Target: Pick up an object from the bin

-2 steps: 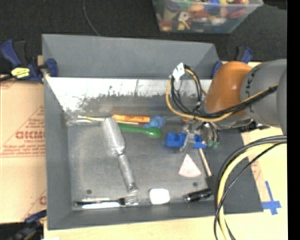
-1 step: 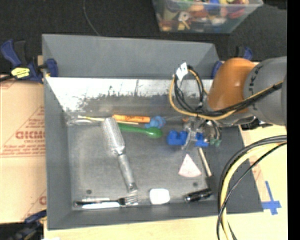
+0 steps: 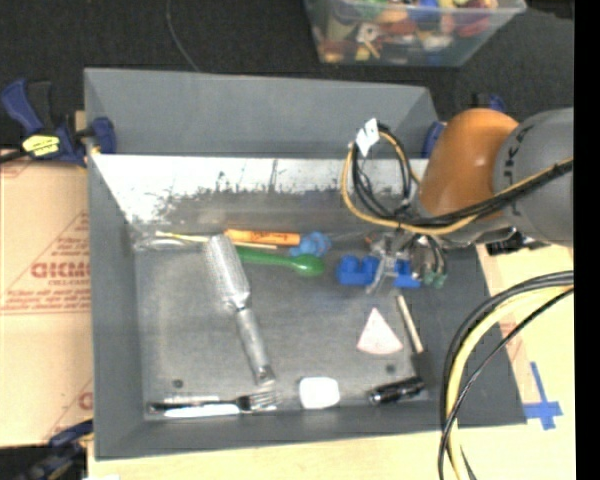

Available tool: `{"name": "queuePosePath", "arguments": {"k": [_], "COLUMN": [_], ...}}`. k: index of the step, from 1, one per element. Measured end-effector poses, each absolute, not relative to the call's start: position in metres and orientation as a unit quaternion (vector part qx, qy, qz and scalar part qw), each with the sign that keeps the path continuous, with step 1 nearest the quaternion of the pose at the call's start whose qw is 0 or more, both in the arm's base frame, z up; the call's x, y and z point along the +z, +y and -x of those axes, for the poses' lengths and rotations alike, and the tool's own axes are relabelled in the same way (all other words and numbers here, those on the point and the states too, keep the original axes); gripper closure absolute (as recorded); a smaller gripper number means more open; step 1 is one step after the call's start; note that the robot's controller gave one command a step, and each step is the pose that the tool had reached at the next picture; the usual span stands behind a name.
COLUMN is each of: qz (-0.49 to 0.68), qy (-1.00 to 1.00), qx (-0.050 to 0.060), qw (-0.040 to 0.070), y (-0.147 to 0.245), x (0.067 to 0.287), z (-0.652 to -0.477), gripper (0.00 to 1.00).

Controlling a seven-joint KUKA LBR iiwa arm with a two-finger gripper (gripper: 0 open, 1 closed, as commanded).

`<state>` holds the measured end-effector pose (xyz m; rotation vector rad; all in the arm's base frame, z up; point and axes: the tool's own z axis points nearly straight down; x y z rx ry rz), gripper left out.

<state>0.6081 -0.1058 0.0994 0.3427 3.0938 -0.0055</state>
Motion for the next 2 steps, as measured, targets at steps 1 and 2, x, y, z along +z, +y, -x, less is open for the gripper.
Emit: {"name": "queuePosePath", "arguments": {"k": [1, 2], "qz": [-0.11, -0.109], "qy": [0.994, 0.994], "qx": [-0.002, -0.001], "qw": [0.016, 0.015], "y": [-0.106, -0.106], "x": [0.118, 0.143], "z": [-0.608, -0.608], "gripper": [1.0, 1.0]}}
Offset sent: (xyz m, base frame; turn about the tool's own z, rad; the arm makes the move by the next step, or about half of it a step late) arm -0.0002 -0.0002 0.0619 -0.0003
